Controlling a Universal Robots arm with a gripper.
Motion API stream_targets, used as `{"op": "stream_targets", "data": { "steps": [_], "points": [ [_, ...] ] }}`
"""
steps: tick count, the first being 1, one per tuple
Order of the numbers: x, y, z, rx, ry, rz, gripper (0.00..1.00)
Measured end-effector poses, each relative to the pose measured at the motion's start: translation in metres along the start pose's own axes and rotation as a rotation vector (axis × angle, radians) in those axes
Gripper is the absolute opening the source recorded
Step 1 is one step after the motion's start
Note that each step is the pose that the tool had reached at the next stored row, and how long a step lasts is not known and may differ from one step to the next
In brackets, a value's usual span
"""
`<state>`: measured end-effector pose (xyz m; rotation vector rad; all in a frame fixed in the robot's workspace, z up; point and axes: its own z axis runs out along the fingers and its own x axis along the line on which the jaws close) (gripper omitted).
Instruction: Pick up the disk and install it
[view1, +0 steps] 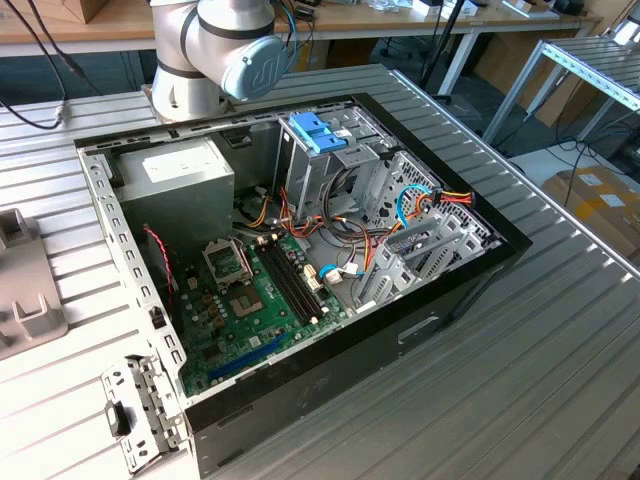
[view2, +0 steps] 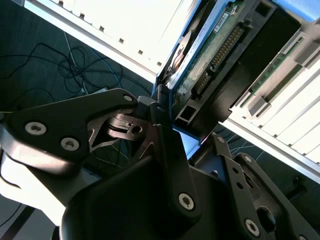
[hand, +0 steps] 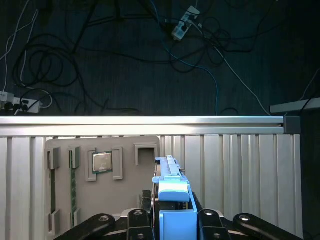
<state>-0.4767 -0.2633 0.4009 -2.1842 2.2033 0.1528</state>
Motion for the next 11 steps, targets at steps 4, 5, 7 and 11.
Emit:
{"op": "stream_targets", "data": {
  "steps": [4, 5, 7, 11],
  "points": [
    [-0.0002, 0.0001, -0.0016, 0.0, -0.0012, 0.0, 0.37],
    [-0.0002, 0.0001, -0.002, 0.0, -0.0014, 0.0, 0.37],
    [-0.0003, 0.0001, -0.0028, 0.0, -0.002, 0.0, 0.37],
    [-0.0005, 0.0003, -0.0053, -0.0001, -0.0038, 0.0, 0.37]
  ]
}}
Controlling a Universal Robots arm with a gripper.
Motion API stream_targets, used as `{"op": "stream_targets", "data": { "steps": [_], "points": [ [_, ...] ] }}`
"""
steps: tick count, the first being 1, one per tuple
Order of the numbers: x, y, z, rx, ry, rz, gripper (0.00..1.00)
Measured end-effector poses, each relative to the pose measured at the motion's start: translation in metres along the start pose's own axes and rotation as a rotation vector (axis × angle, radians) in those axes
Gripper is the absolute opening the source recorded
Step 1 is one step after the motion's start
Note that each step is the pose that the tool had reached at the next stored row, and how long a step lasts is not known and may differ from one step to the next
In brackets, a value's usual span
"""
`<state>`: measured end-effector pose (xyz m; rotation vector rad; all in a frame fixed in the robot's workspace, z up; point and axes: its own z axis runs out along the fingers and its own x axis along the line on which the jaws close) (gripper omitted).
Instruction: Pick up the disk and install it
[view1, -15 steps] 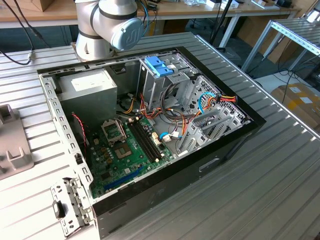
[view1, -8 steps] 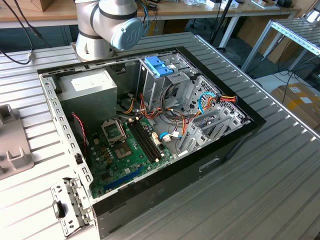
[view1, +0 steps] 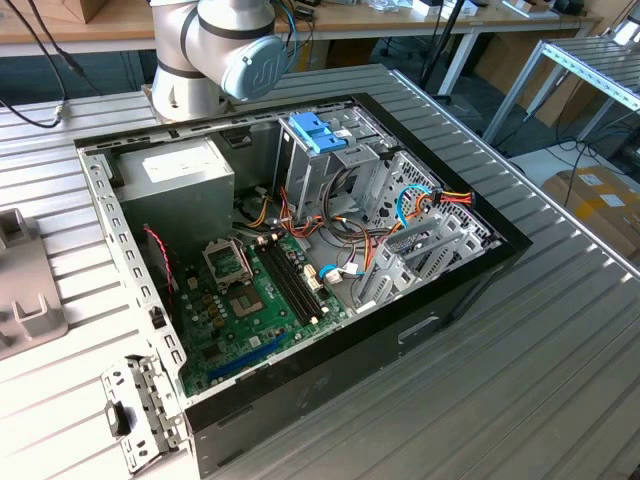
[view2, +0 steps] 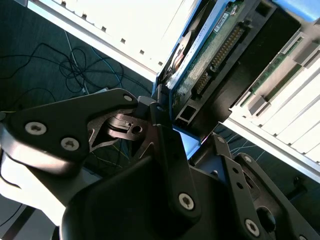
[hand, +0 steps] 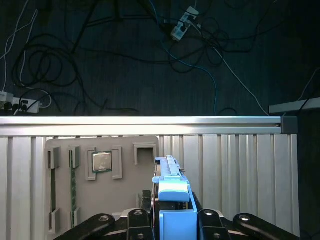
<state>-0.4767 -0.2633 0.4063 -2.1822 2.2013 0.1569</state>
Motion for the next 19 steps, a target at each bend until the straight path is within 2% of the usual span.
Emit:
{"op": "stream_targets", "data": {
  "steps": [19],
  "points": [
    [-0.0009, 0.0004, -0.0087, 0.0, -0.0044, 0.0, 0.37]
  ]
}}
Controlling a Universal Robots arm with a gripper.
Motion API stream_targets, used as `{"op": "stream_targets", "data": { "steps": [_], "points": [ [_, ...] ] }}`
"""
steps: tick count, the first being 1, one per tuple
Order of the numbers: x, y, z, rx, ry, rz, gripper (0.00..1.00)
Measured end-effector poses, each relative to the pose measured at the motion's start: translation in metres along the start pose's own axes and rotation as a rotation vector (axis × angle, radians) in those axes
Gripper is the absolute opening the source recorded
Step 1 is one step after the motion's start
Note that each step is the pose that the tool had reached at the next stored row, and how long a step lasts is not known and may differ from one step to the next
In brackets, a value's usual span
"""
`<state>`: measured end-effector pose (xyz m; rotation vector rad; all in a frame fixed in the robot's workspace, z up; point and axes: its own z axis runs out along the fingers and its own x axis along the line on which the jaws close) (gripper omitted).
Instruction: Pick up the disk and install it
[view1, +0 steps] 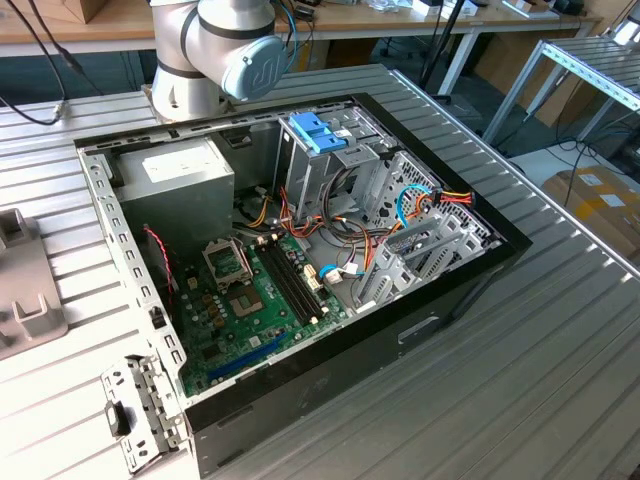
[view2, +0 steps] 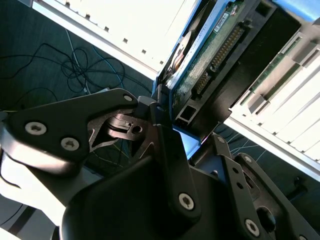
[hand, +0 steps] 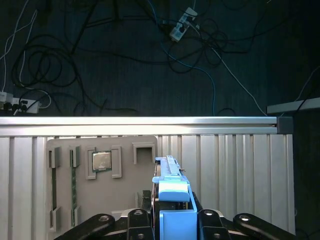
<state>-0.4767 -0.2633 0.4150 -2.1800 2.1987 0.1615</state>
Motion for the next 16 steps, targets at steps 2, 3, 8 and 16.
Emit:
{"op": "stream_targets", "data": {
  "steps": [2, 3, 8, 16],
  "points": [
    [-0.0002, 0.0001, -0.002, 0.0, -0.0007, 0.0, 0.37],
    [-0.0003, 0.0001, -0.0026, 0.0001, -0.001, 0.0, 0.37],
    [-0.0005, 0.0002, -0.0049, 0.0, -0.0016, 0.0, 0.37],
    [-0.0009, 0.0004, -0.0092, 0.0, -0.0025, 0.0, 0.37]
  ]
}}
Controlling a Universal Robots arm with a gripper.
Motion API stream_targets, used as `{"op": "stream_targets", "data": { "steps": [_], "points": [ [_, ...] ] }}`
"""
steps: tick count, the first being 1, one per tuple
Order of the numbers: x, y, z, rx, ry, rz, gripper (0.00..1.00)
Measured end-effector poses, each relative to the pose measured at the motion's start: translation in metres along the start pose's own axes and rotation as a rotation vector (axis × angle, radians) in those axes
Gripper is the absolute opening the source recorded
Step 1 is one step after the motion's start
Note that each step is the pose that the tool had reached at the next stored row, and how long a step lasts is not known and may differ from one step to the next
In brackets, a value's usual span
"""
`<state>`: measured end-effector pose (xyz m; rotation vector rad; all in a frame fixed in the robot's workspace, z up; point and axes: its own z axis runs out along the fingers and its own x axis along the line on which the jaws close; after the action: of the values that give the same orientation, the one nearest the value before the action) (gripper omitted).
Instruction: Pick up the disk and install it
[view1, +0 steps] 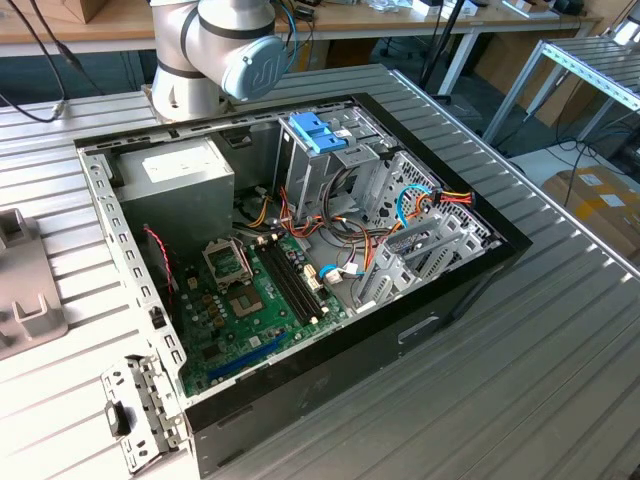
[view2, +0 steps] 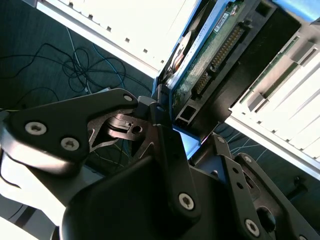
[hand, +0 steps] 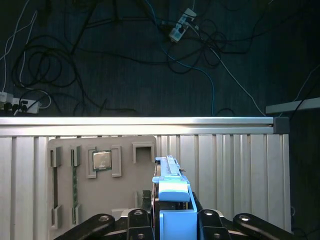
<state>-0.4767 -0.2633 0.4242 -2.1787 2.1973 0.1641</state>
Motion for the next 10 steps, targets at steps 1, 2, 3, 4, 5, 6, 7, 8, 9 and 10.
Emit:
{"op": "stream_targets", "data": {
  "steps": [1, 2, 3, 4, 5, 6, 7, 8, 9, 10],
  "points": [
    [0.0, 0.0, -0.0004, 0.0, -0.0001, 0.0, 0.37],
    [-0.0001, 0.0001, -0.0012, -0.0001, -0.0002, 0.0, 0.37],
    [-0.0002, 0.0001, -0.0021, -0.0002, -0.0003, 0.0, 0.37],
    [-0.0003, 0.0001, -0.0027, 0.0, -0.0005, 0.0, 0.37],
    [-0.0003, 0.0001, -0.0035, 0.0, -0.0006, 0.0, 0.37],
    [-0.0004, 0.0002, -0.0039, -0.0001, -0.0006, 0.0, 0.37],
    [-0.0004, 0.0002, -0.0043, 0.0, -0.0008, 0.0, 0.37],
    [-0.0005, 0.0002, -0.0051, 0.0, -0.0009, 0.0, 0.37],
    [-0.0007, 0.0003, -0.0063, 0.0, -0.001, 0.0, 0.37],
    [-0.0008, 0.0003, -0.0073, -0.0001, -0.0012, 0.0, 0.37]
  ]
}}
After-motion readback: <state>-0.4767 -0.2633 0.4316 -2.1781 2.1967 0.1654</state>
